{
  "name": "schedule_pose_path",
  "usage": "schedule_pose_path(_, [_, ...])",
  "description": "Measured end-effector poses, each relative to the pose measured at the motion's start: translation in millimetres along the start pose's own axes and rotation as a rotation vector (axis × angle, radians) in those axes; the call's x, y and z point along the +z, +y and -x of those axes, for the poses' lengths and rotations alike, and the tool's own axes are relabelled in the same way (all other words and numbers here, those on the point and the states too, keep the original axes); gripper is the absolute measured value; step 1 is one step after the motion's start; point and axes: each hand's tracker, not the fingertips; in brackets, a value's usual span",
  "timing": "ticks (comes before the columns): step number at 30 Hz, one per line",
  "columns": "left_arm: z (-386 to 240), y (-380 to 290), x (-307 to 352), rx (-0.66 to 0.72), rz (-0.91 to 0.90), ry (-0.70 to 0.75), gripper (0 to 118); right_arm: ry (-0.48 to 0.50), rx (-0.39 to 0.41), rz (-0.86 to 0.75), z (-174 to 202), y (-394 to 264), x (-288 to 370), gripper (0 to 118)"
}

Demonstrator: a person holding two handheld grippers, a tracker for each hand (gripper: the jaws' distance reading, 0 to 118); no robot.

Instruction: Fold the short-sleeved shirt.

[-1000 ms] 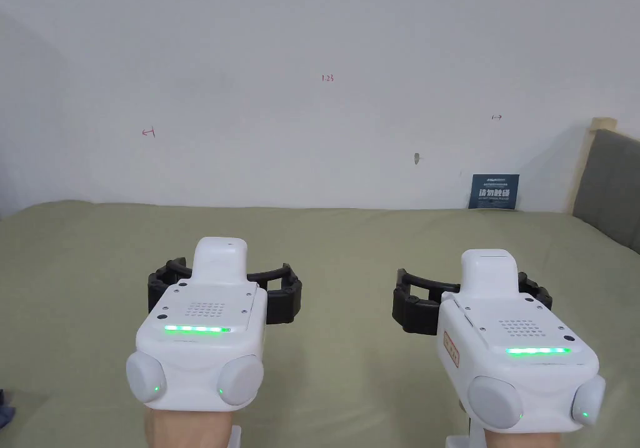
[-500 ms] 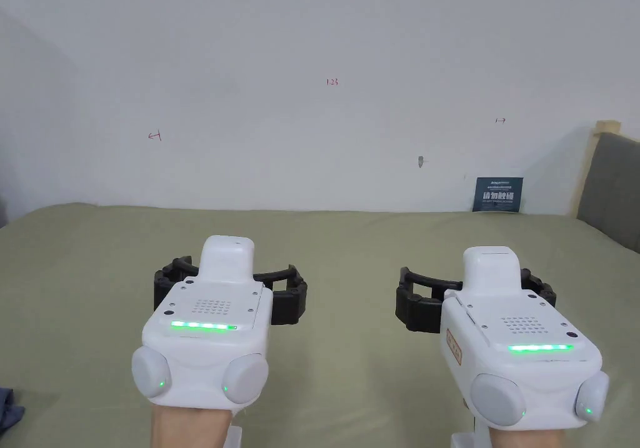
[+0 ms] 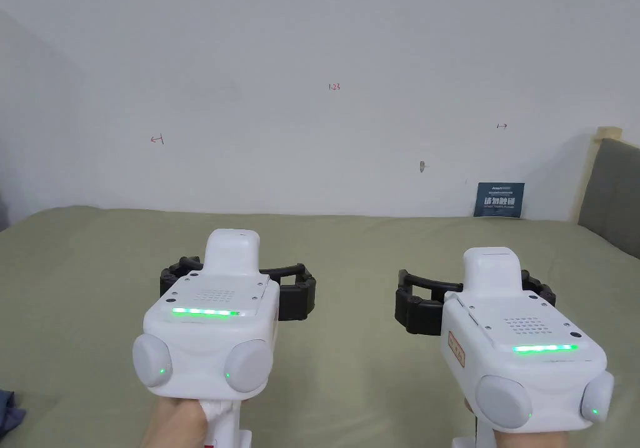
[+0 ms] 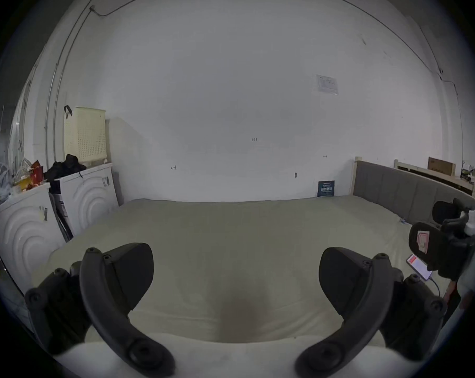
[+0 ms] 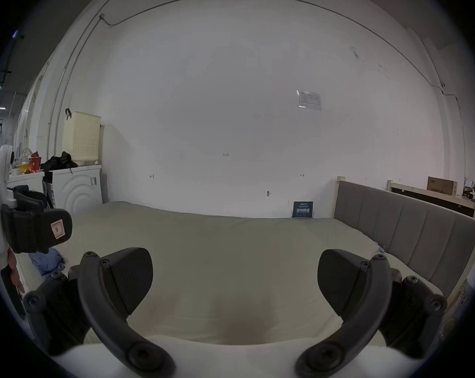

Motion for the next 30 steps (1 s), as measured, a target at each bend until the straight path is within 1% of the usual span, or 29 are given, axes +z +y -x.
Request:
schedule_pose_path(2, [0.4, -0.4, 0.1, -0.007, -0.002, 0.001, 118, -0.001, 0.002, -0.013, 2.0, 0.9, 0.0, 118])
schedule_pose_path(4, [1.1, -0.3, 0.5, -0.004, 0.002, 0.005, 118, -0.031, 0.003, -0.031, 4.7, 0.9, -1.8, 118])
schedule_pose_path(7, [4.4, -1.3, 2.2, 0.006, 0.001, 0.004, 118, -0.021, -0.029, -0.026, 1.9, 3.5, -3.1, 118])
schedule_pose_path(9, [4.8, -1.9, 3.1, 0.002, -0.004, 0.004, 118, -0.019, -0.034, -0.023, -0.1, 4.2, -3.4, 118])
schedule_pose_path(13, [5.0, -2.3, 3.4, -0.017, -0.011, 0.005, 118, -0.012, -0.012, -0.019, -0.6, 3.3, -2.7, 118])
schedule_pose_path(18, [6.0, -1.8, 2.6, 0.005, 0.000, 0.001, 118, -0.031, 0.030, -0.002, 3.3, 2.3, -1.6, 118])
schedule_pose_path(20, [6.6, -1.4, 3.3, 0.014, 0.009, -0.009, 118, -0.018, 0.046, 0.016, 3.7, 3.2, -1.1, 118])
schedule_pose_path(22, [6.7, -0.9, 4.4, 0.017, 0.011, -0.016, 118, -0.012, 0.034, 0.051, 4.2, 6.1, -1.5, 118])
schedule_pose_path(24, [6.1, -0.4, 5.4, 0.013, 0.010, -0.016, 118, -0.051, 0.018, 0.084, 6.9, 9.0, -2.6, 118])
schedule_pose_path(25, [6.2, -0.1, 6.0, 0.012, 0.008, -0.017, 118, -0.052, 0.011, 0.087, 7.0, 10.7, -2.8, 118])
schedule_pose_path(27, [6.2, 1.3, 7.4, 0.011, 0.010, -0.023, 118, -0.029, -0.005, 0.080, 4.9, 12.7, -1.3, 118])
schedule_pose_path(29, [6.3, 1.8, 8.0, 0.012, 0.013, -0.026, 118, 0.003, -0.001, 0.076, 3.4, 13.8, 0.0, 118])
schedule_pose_path(30, [6.4, 1.7, 7.7, 0.012, 0.013, -0.025, 118, 0.002, 0.004, 0.079, 3.5, 13.8, -0.5, 118])
